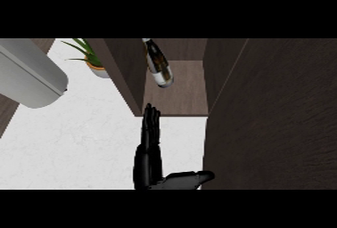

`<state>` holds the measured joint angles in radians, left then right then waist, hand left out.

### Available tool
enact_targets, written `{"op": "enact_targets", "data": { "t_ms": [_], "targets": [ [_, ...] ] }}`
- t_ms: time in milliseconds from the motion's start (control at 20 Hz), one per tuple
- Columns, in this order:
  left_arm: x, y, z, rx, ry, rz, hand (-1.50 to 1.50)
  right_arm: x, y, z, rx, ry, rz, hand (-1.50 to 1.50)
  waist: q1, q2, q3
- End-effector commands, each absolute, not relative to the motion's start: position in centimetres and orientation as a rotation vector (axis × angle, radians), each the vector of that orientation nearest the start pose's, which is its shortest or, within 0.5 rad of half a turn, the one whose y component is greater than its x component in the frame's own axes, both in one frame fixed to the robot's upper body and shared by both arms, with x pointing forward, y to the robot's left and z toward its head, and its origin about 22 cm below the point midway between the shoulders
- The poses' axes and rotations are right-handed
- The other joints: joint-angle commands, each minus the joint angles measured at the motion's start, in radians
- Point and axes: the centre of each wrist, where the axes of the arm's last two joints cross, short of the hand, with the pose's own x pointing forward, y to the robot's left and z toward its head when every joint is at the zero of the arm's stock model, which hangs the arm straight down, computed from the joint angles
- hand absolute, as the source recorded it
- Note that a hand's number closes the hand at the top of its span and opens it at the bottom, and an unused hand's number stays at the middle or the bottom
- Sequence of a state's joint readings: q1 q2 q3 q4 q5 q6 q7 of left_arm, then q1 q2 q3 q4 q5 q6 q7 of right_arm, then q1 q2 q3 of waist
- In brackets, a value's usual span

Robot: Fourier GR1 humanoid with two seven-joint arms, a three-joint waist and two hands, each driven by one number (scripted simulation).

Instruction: Pick up the wine, place it into the cabinet and close the cabinet

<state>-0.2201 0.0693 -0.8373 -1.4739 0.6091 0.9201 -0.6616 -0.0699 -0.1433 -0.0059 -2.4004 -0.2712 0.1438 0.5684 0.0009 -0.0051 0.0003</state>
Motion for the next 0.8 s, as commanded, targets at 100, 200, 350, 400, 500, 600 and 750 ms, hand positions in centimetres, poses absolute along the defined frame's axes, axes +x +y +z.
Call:
{"op": "enact_targets", "data": {
  "t_ms": [100, 200, 350, 400, 500, 600, 750],
  "targets": [
    [15.8, 8.0, 2.3, -0.082, -1.893, 0.312, -1.50, 14.5, -23.2, 20.0, 0.292, -1.898, 0.307, -1.50, 0.003, 0.001, 0.000],
    [16.9, 6.5, 3.1, -0.101, -1.929, 0.319, -1.50, 12.9, -23.5, 21.0, 0.308, -1.910, 0.331, -1.50, -0.007, 0.001, 0.000],
    [14.9, 10.0, 2.2, -0.138, -1.919, 0.265, -1.50, 14.7, -23.4, 19.1, 0.381, -1.860, 0.338, -1.50, -0.002, 0.002, 0.000],
    [13.7, 8.8, 1.8, -0.151, -1.928, 0.250, -1.50, 15.7, -23.3, 20.6, 0.377, -1.841, 0.370, -1.50, 0.002, 0.003, -0.001],
    [14.4, 11.2, 3.2, -0.164, -1.932, 0.216, -1.50, 15.4, -22.7, 19.9, 0.402, -1.838, 0.380, 1.50, 0.001, 0.002, 0.000],
    [13.4, 10.8, 3.0, -0.186, -1.932, 0.193, -1.50, 14.7, -22.8, 19.3, 0.405, -1.788, 0.448, 1.50, -0.003, 0.002, 0.000],
    [12.1, 12.8, 4.6, -0.217, -1.921, 0.182, -1.50, 13.6, -22.9, 20.3, 0.399, -1.793, 0.481, 1.50, -0.004, 0.001, 0.000]
  ]
}}
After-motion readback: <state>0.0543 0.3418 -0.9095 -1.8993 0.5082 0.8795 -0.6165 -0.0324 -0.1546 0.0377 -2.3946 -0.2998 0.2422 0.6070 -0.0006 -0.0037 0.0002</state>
